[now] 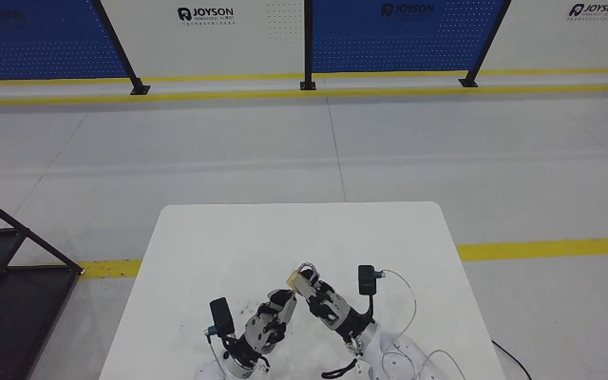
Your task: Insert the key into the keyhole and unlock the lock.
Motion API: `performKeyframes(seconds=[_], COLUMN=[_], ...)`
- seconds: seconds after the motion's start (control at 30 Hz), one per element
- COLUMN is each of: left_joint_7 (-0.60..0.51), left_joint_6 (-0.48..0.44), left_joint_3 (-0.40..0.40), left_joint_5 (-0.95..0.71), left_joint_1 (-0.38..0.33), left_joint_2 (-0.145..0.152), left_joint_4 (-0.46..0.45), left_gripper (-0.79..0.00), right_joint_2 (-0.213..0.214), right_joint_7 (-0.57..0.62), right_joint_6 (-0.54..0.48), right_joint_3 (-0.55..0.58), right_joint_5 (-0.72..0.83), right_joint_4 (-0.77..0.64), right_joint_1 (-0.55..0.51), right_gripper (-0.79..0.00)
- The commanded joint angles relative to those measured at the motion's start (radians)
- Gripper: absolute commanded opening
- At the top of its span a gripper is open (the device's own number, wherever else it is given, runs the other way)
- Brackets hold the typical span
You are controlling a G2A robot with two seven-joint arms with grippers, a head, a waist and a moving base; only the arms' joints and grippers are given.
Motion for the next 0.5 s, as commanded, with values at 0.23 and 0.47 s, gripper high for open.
performKeyframes(seconds=[0.23, 0.47], left_joint_7=[0.001, 0.025], left_joint_6=[0.02, 0.047], left_joint_3=[0.01, 0.014], left_joint_5=[-0.009, 0.02], left_joint_1=[-0.009, -0.011], left_joint_2=[0.001, 0.003], left_joint_4=[0.008, 0.008], left_gripper=[-0.665, -0.785], right_joint_2=[0.001, 0.001], right_joint_7=[-0.003, -0.003], right_joint_6=[-0.001, 0.0], right_joint_3=[-0.002, -0.003], right_joint_5=[-0.003, -0.006], right_joint_4=[0.001, 0.0], right_joint_1=[0.0, -0.001], right_gripper=[-0.785, -0.785])
